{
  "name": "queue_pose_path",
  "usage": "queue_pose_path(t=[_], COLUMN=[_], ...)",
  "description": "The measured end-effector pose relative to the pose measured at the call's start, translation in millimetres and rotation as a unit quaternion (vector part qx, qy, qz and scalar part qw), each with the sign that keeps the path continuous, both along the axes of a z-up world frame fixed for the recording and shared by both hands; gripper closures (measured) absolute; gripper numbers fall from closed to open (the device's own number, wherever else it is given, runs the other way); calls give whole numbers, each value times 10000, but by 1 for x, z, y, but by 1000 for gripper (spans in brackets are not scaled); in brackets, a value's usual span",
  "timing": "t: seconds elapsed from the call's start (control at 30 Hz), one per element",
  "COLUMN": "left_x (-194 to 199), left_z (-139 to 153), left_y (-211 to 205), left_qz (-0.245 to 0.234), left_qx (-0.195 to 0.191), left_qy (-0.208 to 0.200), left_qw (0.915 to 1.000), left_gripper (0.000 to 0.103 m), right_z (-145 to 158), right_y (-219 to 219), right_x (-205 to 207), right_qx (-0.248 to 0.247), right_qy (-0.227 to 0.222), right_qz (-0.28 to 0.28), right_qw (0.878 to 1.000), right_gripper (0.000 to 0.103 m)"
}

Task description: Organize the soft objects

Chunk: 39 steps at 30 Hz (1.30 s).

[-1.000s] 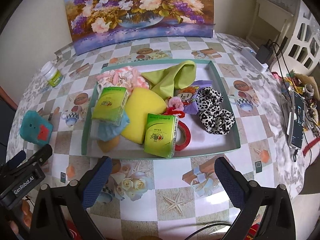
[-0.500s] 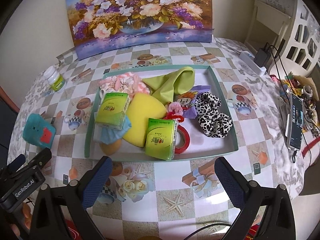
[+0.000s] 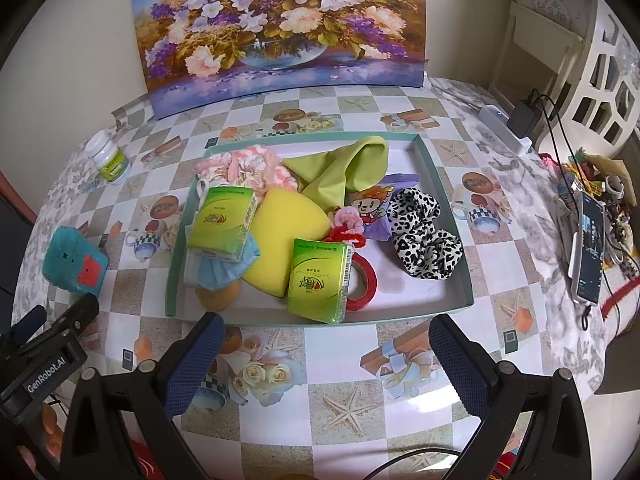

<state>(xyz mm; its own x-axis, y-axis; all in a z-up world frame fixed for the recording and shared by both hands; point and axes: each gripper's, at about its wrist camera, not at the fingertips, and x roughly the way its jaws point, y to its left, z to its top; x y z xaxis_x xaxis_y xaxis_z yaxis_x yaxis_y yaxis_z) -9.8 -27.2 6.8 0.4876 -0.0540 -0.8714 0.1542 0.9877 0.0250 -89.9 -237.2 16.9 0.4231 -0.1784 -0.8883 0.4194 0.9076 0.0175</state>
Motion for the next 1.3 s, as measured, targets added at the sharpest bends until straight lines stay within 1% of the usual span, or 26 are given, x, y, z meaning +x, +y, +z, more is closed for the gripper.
queue_pose_path(t=[1.3], left_x=[1], left_z=[-1], left_y=[1], left_qz=[65], left_qx=[56], left_qy=[-31], left_qw=[10000], left_gripper=[4], right_z=[1], right_y=[-4], right_x=[-1], right_qx=[-44], right_qy=[-11], right_qz=[-12], right_qw=[10000], right_gripper=[0])
